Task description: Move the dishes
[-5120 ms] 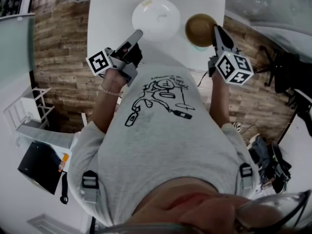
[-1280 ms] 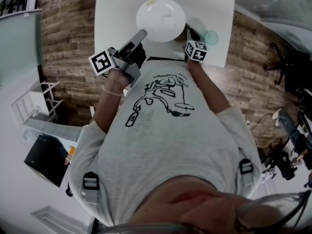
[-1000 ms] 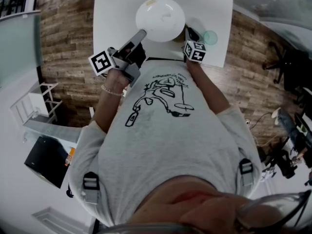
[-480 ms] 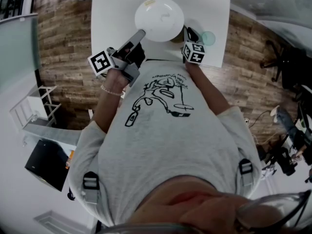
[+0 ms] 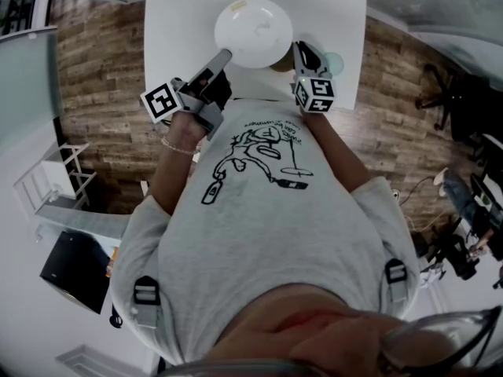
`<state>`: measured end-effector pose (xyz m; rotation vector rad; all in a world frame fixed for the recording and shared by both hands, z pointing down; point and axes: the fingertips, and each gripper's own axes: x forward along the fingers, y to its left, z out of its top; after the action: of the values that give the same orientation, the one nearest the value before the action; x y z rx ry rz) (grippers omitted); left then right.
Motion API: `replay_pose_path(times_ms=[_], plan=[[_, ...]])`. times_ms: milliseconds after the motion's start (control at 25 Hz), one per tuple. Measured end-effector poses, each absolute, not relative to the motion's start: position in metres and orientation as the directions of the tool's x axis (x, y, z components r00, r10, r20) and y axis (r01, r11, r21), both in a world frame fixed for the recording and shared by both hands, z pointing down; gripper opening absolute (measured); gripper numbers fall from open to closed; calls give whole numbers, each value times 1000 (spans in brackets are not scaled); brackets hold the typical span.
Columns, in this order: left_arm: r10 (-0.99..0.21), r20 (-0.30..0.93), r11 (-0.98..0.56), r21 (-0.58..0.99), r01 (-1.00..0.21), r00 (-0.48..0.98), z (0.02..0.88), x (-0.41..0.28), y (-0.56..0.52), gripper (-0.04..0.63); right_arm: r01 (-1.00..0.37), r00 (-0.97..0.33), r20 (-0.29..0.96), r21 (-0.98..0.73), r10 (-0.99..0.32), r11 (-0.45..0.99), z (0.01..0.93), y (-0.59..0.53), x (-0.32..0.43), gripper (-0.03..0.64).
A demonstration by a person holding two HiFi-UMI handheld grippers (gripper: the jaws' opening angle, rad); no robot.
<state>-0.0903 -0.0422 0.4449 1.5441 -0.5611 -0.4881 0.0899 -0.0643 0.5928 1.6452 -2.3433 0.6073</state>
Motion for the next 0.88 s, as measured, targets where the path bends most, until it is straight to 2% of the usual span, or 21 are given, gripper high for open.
replay_pose_path(times_ms=[480,880], plan=[[-617,15,-31,999,-43,787,442,-89,-42,8,-935,-349,281,-37,-894,354,446,-66,96,54],[-619,16,-29,999,-43,785,445,-90,-42,8,-923,-380,182,-9,-907,385,334,-58,95,52]])
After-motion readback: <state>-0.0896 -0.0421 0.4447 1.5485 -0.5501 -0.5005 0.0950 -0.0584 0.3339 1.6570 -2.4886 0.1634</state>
